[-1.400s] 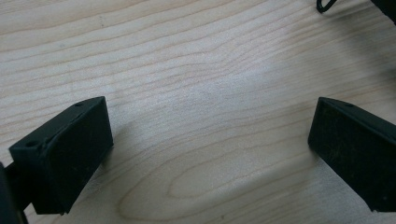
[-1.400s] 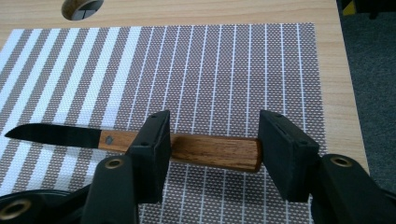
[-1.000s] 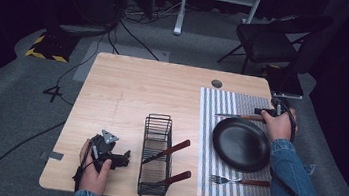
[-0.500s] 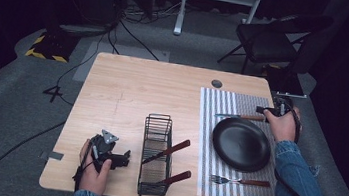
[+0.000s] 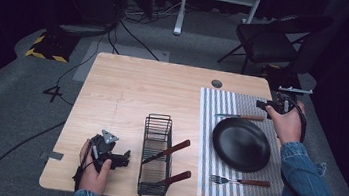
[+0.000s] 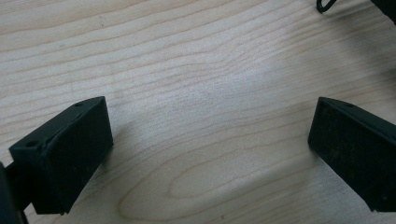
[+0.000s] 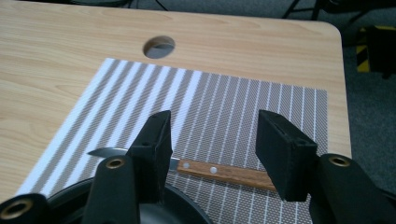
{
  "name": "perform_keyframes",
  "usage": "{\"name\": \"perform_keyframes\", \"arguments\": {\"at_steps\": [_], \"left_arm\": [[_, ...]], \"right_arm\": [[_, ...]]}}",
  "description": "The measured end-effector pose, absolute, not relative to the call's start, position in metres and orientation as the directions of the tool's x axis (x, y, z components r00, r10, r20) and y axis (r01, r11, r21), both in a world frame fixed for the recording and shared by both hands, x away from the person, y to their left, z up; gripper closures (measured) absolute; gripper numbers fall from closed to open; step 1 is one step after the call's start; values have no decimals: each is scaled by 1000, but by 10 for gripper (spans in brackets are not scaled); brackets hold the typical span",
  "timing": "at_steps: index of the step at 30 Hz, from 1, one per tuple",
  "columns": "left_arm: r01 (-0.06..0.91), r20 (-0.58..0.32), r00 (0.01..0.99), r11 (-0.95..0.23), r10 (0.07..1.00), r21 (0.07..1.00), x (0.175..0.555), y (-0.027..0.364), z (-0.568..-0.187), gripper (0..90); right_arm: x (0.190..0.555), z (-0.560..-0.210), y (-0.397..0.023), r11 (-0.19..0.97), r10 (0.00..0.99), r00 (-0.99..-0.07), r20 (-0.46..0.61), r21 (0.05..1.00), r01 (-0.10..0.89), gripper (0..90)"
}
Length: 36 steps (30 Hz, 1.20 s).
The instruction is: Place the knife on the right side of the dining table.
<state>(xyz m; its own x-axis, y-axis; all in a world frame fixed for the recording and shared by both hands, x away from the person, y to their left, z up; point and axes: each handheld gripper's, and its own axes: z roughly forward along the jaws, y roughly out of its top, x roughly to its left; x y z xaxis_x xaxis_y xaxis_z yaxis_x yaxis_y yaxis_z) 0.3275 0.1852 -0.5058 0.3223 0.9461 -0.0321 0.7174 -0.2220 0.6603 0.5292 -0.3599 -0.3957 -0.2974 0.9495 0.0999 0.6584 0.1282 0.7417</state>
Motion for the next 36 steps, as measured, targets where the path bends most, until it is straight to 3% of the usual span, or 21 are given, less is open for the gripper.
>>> {"name": "perform_keyframes", "arguments": {"at_steps": [21,30,33,36], "left_arm": [[718,-32,323,-223,946,660,327,185,-506,0],[719,-34,327,-225,945,657,328,185,-506,0],[719,-35,326,-224,945,658,329,185,-506,0],[719,-34,327,-225,944,658,329,185,-506,0]], "right_arm": [[451,-331,-343,204,871,-481,101,815,542,462],[420,-331,-351,201,848,-510,147,801,564,448],[410,-334,-355,258,859,-508,68,799,543,432],[399,-338,-361,246,859,-506,81,801,546,429]]}}
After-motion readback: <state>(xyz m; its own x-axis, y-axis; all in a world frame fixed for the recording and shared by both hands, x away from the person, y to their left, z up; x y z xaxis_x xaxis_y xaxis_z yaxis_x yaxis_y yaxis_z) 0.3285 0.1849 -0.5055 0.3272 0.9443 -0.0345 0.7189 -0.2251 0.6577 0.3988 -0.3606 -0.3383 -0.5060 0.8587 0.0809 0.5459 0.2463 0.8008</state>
